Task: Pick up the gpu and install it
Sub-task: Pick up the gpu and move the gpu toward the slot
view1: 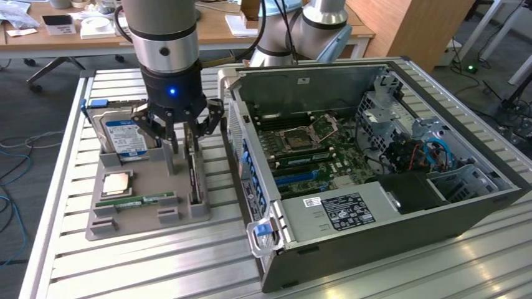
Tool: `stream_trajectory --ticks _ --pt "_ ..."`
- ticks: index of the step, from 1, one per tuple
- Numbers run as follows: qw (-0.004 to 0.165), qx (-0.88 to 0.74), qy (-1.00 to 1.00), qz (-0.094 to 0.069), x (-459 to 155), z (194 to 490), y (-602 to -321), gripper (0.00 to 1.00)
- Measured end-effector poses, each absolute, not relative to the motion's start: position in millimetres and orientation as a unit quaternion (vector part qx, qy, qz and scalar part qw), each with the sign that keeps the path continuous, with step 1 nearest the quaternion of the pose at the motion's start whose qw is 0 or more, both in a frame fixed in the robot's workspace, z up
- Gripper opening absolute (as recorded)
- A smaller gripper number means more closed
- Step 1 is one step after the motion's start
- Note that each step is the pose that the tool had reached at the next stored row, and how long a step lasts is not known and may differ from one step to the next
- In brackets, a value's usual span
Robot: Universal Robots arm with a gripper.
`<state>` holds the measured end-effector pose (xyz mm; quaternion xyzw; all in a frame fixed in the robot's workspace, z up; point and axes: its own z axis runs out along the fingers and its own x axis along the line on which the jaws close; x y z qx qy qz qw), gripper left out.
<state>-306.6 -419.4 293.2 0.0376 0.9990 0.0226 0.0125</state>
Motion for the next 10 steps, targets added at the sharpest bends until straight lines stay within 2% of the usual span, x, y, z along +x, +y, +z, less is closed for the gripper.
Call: stream_trajectory --ticks 10 --pt "0.013 0.038 0.999 0.023 -306.0 291.3 -419.3 0.42"
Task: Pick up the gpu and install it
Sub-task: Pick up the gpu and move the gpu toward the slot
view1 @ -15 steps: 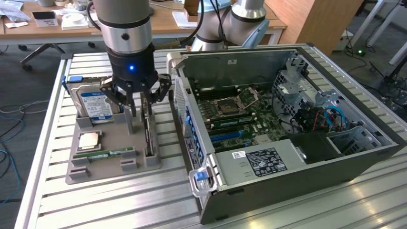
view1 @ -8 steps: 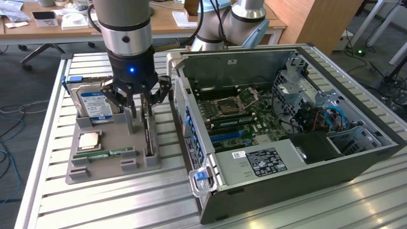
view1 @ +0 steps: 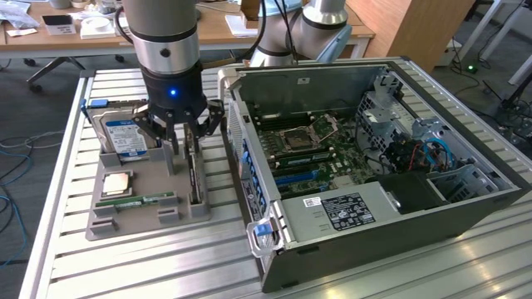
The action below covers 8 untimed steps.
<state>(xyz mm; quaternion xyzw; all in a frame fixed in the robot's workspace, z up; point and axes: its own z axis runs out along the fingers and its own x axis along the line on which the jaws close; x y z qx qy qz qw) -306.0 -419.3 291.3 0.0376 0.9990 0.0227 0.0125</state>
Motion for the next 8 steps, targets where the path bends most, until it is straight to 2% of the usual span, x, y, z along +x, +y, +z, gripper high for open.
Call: stream_trajectory --ticks 8 --pt "0.012 0.038 0.999 0.023 -306.0 285.7 -419.4 0.42"
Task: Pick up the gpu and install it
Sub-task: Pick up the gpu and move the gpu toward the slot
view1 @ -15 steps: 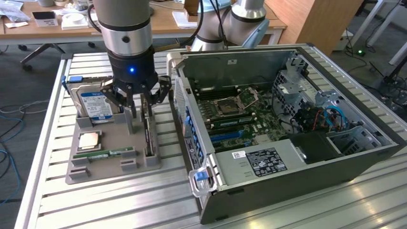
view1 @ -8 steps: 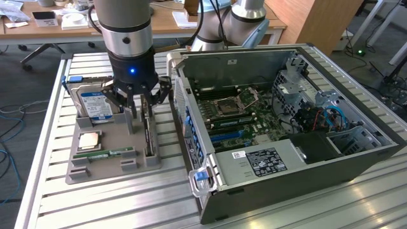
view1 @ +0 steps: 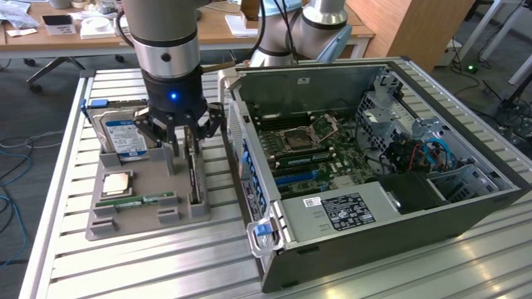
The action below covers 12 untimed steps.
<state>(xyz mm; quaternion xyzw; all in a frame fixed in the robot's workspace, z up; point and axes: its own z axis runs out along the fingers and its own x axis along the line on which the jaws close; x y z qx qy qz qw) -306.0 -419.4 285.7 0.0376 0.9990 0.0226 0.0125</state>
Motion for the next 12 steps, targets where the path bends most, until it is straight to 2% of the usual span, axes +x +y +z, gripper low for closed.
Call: stream_trajectory --ticks 12 --pt "0.012 0.038 0.999 0.023 -306.1 277.2 -419.4 0.42"
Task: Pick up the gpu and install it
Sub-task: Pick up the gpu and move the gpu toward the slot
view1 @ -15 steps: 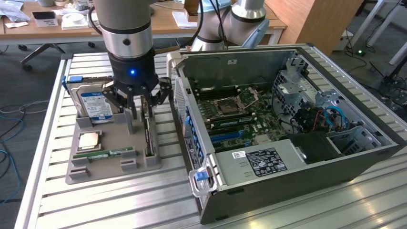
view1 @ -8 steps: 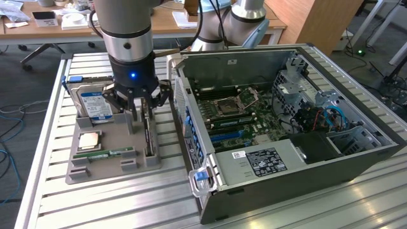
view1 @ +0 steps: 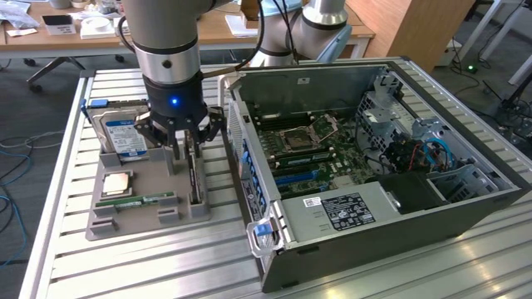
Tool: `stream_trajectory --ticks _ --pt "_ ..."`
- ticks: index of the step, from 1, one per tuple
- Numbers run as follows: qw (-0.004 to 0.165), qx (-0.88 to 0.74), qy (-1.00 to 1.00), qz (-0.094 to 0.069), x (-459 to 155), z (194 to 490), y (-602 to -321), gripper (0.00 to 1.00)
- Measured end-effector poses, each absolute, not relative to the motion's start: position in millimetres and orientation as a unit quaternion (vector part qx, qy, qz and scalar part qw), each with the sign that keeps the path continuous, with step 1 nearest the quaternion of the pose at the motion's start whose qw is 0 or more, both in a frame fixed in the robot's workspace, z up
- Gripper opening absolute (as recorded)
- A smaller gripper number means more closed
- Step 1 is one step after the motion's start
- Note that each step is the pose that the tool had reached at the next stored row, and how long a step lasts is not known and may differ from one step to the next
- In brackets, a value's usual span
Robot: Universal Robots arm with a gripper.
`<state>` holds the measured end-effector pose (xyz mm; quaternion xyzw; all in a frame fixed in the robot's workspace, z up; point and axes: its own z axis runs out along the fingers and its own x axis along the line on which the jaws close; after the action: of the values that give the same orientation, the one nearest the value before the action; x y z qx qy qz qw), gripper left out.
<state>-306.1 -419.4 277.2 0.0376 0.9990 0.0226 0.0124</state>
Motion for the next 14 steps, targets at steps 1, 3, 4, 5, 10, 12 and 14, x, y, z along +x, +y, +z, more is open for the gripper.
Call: stream_trajectory --ticks 1,3,4,5,10,12,14 --pt "0.012 0.038 0.999 0.023 -306.1 277.2 -419.4 0.42" --pt "0.012 0.038 0.999 0.023 -306.1 277.1 -419.4 0.42" --pt "0.012 0.038 0.999 0.023 -306.0 277.1 -419.4 0.42" --pt "0.012 0.038 0.999 0.023 -306.1 277.0 -419.4 0.42" --pt "0.012 0.038 0.999 0.023 -306.1 275.5 -419.4 0.42" --pt "0.012 0.038 0.999 0.023 -306.1 275.2 -419.4 0.42" --pt "0.012 0.038 0.999 0.023 -306.1 274.8 -419.4 0.42"
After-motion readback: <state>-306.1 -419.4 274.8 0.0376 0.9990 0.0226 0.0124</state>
